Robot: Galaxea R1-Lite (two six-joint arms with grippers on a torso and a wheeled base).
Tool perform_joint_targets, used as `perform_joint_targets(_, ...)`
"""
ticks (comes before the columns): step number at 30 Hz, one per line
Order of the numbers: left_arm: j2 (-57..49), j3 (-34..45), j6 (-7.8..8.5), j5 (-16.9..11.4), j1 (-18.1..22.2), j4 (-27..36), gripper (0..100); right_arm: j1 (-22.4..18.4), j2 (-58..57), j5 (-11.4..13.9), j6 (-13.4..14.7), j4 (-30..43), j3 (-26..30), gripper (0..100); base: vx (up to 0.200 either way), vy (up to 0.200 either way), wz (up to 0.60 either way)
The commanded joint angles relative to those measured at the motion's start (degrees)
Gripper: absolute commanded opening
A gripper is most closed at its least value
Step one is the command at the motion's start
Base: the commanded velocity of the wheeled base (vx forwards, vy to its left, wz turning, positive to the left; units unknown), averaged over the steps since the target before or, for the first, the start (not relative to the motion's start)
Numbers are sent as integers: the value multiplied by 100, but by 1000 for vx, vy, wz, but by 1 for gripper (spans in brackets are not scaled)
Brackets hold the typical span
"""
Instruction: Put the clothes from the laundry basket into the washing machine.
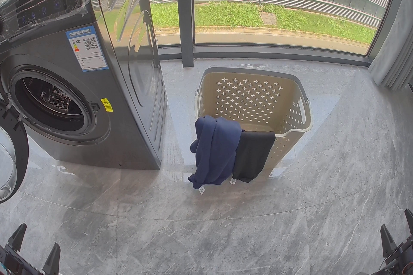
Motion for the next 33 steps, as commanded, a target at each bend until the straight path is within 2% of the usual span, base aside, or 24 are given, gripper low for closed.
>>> perform_joint_targets(1,-49,66,-1,-4,0,1,100,0,-93,6,0,0,84,100,0,-200,0)
perform_joint_targets(3,-49,66,-1,-4,0,1,100,0,-93,6,0,0,84,100,0,-200,0)
perform_joint_targets(12,-49,66,-1,-4,0,1,100,0,-93,6,-18,0,84,100,0,0,0)
perform_joint_targets(24,-49,66,-1,4,0,1,100,0,-93,-12,9,-18,84,100,200,0,0)
perform_joint_targets(26,-49,66,-1,-4,0,1,100,0,-93,24,-27,-97,-136,100,0,0,0)
perform_joint_targets(30,-49,66,-1,-4,-9,1,100,9,285,-12,-9,-9,-1077,100,0,0,0)
perform_joint_targets(33,-49,66,-1,-4,-9,1,100,18,672,24,61,53,-1208,100,0,133,0)
